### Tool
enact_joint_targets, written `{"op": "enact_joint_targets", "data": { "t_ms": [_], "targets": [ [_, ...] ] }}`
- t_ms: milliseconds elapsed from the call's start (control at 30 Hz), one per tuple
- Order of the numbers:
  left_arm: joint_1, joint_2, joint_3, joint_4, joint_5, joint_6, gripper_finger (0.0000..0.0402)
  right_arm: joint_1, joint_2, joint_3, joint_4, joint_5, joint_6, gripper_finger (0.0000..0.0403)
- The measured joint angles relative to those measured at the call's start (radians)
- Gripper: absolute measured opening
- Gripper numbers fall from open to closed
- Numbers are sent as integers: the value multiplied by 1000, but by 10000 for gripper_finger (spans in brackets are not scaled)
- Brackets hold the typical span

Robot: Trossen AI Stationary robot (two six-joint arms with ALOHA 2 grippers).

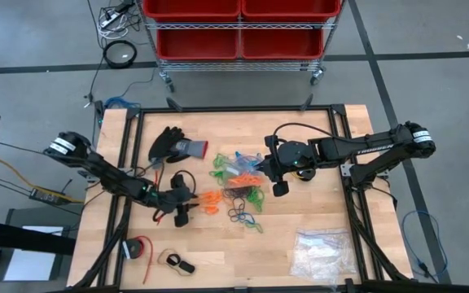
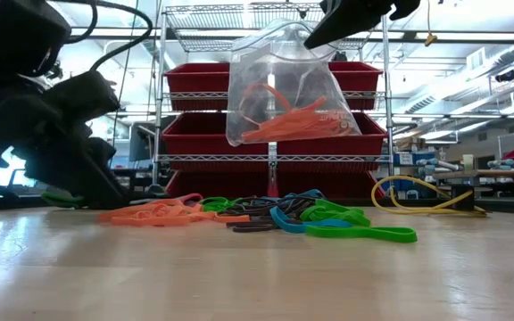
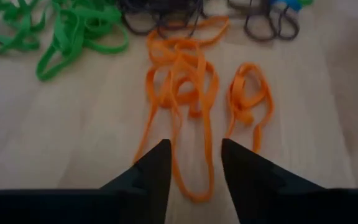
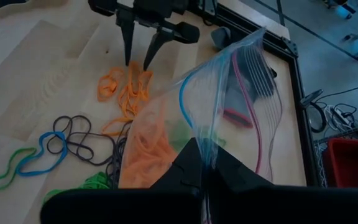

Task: Sort rubber bands
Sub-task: Put the orange rubber band into the transparent zip bag

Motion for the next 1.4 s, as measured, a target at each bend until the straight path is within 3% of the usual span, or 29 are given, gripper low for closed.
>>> {"op": "enact_joint_targets", "data": {
  "t_ms": [433,600,700,900,1100,1400],
  "targets": [
    [-1,81,3,33,10,0,68,0,0,0,0,0,0,0],
    [-1,77,12,40,14,18,17,0,0,0,0,0,0,0],
    [0,51,43,49,44,68,7,0,0,0,0,0,0,0],
    [0,-34,158,14,60,245,3,0,0,0,0,-1,-1,0],
    [3,-122,350,-207,16,447,2,0,0,0,0,-1,-1,0],
    [45,-145,649,-326,-46,761,1,-6,0,0,1,-2,-3,0]
  ]
}}
